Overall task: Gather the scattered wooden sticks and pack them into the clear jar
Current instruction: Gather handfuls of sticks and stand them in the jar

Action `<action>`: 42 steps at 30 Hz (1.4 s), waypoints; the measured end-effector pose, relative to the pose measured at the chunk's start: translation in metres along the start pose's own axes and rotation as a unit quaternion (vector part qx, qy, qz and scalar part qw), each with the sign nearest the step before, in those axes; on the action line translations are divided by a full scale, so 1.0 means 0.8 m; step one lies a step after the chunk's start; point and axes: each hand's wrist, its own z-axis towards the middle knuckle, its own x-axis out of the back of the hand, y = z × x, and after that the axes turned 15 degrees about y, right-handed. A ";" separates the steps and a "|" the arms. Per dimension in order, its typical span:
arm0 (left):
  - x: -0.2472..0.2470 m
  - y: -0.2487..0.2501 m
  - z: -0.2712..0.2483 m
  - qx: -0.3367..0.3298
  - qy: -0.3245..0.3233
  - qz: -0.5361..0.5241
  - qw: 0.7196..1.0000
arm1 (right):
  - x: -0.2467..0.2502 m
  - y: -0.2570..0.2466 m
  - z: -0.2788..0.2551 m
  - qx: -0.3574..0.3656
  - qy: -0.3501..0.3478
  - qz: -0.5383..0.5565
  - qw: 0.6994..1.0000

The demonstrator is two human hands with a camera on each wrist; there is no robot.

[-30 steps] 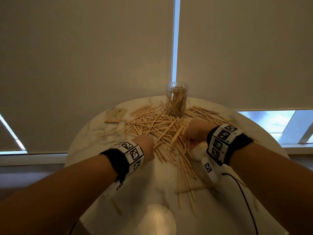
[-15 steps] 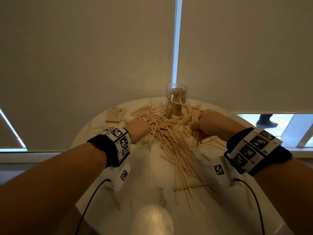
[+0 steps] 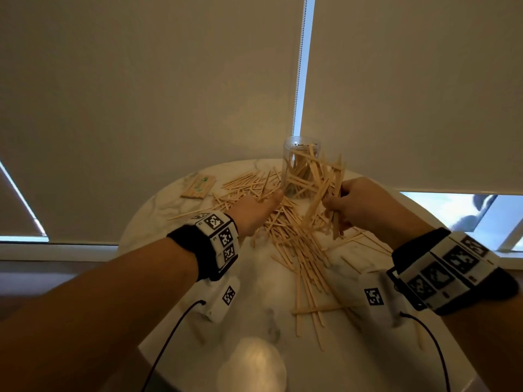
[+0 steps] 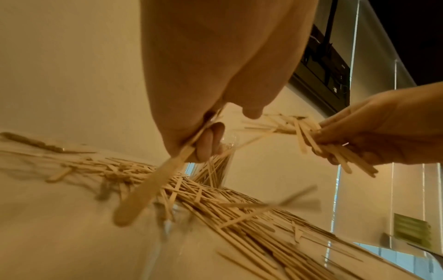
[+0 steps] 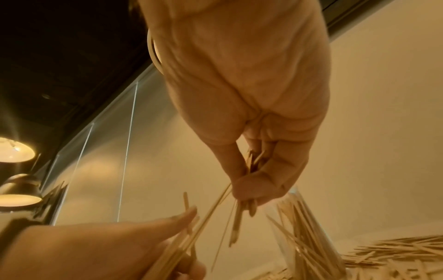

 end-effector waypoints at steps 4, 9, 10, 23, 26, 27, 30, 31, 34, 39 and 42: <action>-0.012 0.023 -0.009 0.041 -0.009 -0.122 0.992 | -0.008 -0.013 -0.014 0.024 -0.003 0.044 0.999; -0.019 0.055 -0.013 -0.014 -0.028 -0.212 0.977 | -0.038 -0.023 -0.023 0.072 -0.038 0.013 0.997; -0.020 0.056 -0.015 -0.030 -0.044 -0.231 0.972 | -0.046 -0.024 -0.023 0.087 -0.045 0.003 0.995; -0.034 0.026 0.005 -0.058 0.042 -0.247 0.966 | -0.085 -0.024 -0.018 0.175 -0.038 -0.058 0.982; -0.026 0.026 0.011 -0.050 0.088 -0.284 0.954 | -0.079 -0.025 -0.021 0.183 -0.028 -0.064 0.981; -0.022 0.027 0.014 -0.040 0.098 -0.310 0.945 | -0.075 -0.026 -0.020 0.182 -0.018 -0.070 0.981; -0.006 0.033 0.013 -0.004 0.070 -0.398 0.915 | -0.064 -0.023 -0.003 0.153 0.017 -0.068 0.986; -0.002 0.035 0.011 0.006 0.042 -0.409 0.911 | -0.061 -0.022 0.006 0.139 0.021 -0.051 0.989; 0.004 0.040 0.001 0.019 -0.062 -0.408 0.911 | -0.058 -0.027 0.028 0.155 -0.024 0.000 0.988; 0.004 0.034 -0.009 0.030 -0.169 -0.347 0.922 | -0.051 -0.060 0.035 0.106 -0.061 0.318 0.940; 0.001 0.025 -0.014 0.016 -0.187 -0.327 0.926 | -0.047 -0.074 0.040 0.166 0.009 0.305 0.938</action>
